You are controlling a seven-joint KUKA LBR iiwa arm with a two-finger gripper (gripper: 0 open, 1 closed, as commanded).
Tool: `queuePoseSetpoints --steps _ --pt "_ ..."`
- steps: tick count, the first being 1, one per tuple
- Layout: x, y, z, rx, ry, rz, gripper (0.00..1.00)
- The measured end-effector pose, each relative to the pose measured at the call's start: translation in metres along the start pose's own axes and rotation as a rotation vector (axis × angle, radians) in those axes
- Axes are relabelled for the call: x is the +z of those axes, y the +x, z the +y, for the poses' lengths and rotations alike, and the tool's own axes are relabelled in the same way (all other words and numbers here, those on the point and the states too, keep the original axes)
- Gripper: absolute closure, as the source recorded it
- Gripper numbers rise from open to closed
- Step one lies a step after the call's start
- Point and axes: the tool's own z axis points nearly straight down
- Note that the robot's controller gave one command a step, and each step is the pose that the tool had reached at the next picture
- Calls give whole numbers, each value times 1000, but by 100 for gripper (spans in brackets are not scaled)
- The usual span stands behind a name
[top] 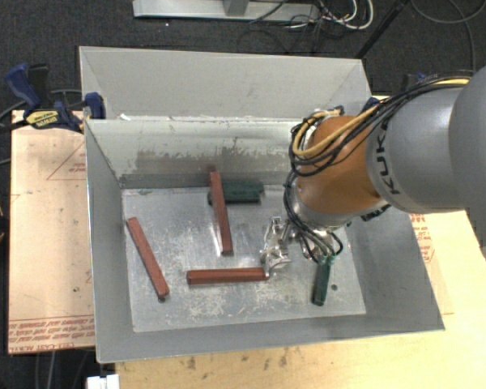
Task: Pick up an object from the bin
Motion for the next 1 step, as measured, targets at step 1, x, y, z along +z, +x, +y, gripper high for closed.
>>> queuePoseSetpoints --steps 1 --pt "3 -3 0 2 0 -26 0"
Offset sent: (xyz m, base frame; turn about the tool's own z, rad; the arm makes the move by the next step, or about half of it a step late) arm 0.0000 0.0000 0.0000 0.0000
